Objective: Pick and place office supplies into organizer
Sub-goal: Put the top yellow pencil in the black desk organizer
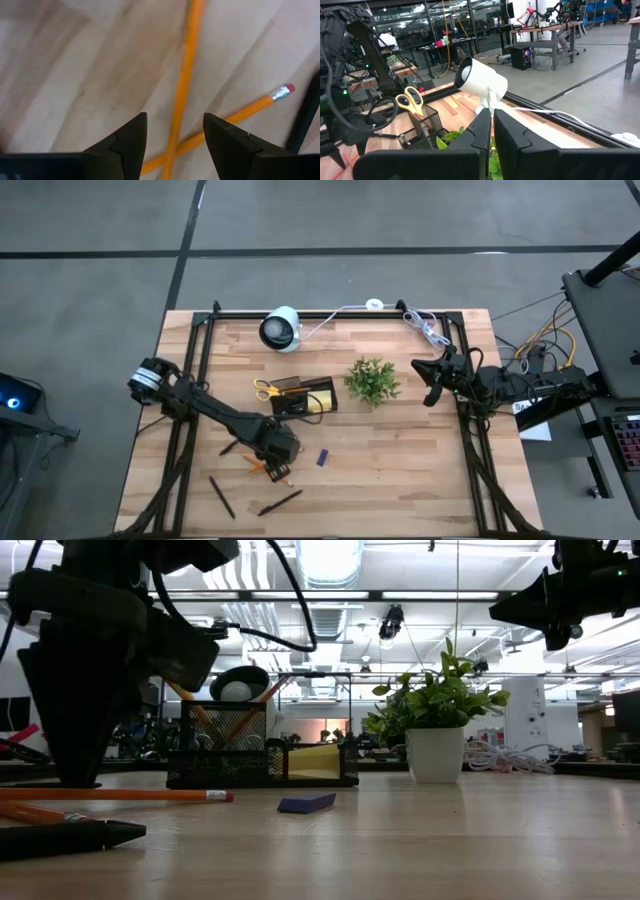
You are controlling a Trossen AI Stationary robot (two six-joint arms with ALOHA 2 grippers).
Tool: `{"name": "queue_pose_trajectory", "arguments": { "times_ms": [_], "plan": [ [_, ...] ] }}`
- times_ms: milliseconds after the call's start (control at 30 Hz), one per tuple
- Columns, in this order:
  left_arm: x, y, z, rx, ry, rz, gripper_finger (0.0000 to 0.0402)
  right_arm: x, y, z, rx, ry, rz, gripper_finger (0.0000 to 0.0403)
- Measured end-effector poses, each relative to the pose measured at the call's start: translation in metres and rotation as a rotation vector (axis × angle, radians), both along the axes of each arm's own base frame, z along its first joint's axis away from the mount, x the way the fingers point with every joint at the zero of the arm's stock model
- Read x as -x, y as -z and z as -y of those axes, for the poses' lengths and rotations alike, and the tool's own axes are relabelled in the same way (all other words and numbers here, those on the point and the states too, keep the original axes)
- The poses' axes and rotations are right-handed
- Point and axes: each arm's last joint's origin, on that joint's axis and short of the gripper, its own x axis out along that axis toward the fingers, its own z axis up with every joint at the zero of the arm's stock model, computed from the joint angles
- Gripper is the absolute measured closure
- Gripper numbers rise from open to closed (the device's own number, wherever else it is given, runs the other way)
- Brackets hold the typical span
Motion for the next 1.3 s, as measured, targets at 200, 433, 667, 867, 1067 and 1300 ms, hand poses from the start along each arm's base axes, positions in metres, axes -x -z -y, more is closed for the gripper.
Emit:
{"name": "queue_pose_trajectory", "arguments": {
  "times_ms": [200, 433, 667, 867, 1067, 1300],
  "plan": [
    [-0.001, 0.009, 0.000, -0.015, 0.002, -0.029, 0.0224, 0.000, 0.000, 0.000, 0.000, 0.000, 0.000, 0.0390],
    [-0.001, 0.013, 0.001, -0.029, 0.009, -0.035, 0.0224, 0.000, 0.000, 0.000, 0.000, 0.000, -0.001, 0.0390],
    [0.000, 0.013, 0.001, -0.039, 0.022, -0.037, 0.0263, 0.000, 0.000, 0.000, 0.001, 0.000, -0.002, 0.0390],
    [0.001, 0.014, 0.000, -0.052, 0.062, -0.044, 0.0364, 0.000, 0.000, 0.000, 0.004, 0.000, -0.007, 0.0390],
    [0.000, 0.014, 0.000, -0.046, 0.108, -0.028, 0.0390, 0.000, 0.001, 0.000, 0.004, 0.000, -0.008, 0.0390],
    [0.002, 0.011, 0.000, -0.047, 0.158, -0.035, 0.0396, 0.000, 0.001, 0.000, 0.003, 0.000, -0.007, 0.0390]
  ]
}}
